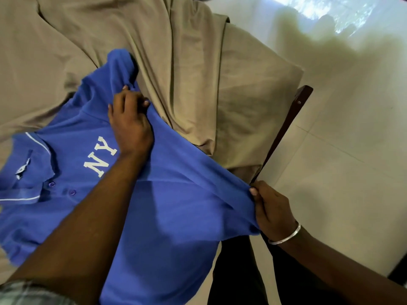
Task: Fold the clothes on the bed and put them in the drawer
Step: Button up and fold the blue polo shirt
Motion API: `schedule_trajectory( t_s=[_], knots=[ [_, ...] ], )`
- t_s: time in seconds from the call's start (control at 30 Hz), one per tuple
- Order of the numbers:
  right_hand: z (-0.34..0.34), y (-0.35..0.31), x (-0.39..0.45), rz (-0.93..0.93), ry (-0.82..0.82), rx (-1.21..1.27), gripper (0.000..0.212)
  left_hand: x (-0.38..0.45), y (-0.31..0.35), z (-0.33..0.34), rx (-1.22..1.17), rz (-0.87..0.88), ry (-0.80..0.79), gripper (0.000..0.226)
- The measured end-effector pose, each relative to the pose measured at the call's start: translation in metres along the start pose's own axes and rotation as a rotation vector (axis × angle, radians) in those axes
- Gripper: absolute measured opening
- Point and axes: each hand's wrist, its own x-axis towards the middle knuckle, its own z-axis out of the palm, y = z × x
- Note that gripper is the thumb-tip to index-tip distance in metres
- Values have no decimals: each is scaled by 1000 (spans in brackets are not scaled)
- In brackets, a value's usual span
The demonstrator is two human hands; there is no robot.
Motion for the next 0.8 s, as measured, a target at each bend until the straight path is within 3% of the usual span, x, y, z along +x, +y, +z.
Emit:
schedule_trajectory(
  t_s=[0.07,0.17,0.33,0.4,0.5,0.67,0.8],
  knots=[
    [-3,3,1,16,-63,30,42,-2,-1,3,20,11,50,11],
    [-6,15,0,-152,-149,-51,38,-5,-3,7,94,29,92,12],
    [-20,20,7,-53,82,-52,18,-5,-3,9,94,-1,118,10],
    [-28,13,9,-50,95,-102,18,-5,-3,10,76,10,124,8],
    [-31,-1,12,-55,-5,-158,18,-6,-6,11,57,-3,135,12],
    [-45,18,22,169,-241,-160,30,-3,-5,8,-9,-44,102,9],
    [-54,19,26,-59,-245,-146,18,8,11,-23,-43,-60,108,13]
  ],
)
